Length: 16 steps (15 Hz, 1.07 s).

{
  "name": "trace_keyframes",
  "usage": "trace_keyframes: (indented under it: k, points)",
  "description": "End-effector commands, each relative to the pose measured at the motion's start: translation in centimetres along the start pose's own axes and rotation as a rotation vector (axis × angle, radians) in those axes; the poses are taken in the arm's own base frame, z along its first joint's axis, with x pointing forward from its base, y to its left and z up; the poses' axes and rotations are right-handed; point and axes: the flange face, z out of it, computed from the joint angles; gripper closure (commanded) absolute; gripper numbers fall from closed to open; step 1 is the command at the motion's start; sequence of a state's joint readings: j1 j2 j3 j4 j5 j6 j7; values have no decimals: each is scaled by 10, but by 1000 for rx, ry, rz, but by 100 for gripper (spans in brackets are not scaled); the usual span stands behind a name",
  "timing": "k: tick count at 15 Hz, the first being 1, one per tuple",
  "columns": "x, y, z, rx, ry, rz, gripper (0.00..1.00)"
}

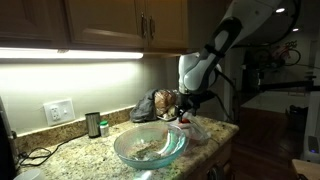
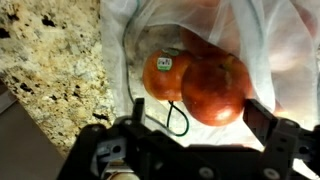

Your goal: Remove a peach from the bag and put it in the glass bowl

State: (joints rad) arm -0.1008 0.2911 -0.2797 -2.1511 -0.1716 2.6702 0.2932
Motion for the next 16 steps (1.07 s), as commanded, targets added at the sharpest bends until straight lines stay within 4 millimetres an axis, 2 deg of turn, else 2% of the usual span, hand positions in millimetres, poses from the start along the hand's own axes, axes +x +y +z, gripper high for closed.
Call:
trace_keyframes:
  k: [1,10,11,13,14,15,16]
  points:
    - [-9,4,-1,19,2,11,0]
    - [-11,1,5,27,-11,12,0]
    - [-12,1,5,27,-11,12,7]
    - [-12,1,5,27,-9,12,32]
    - [-12,1,5,28,-9,13,40]
    - [-12,1,4,29,-9,13,46]
    - [-12,1,4,30,-9,13,45]
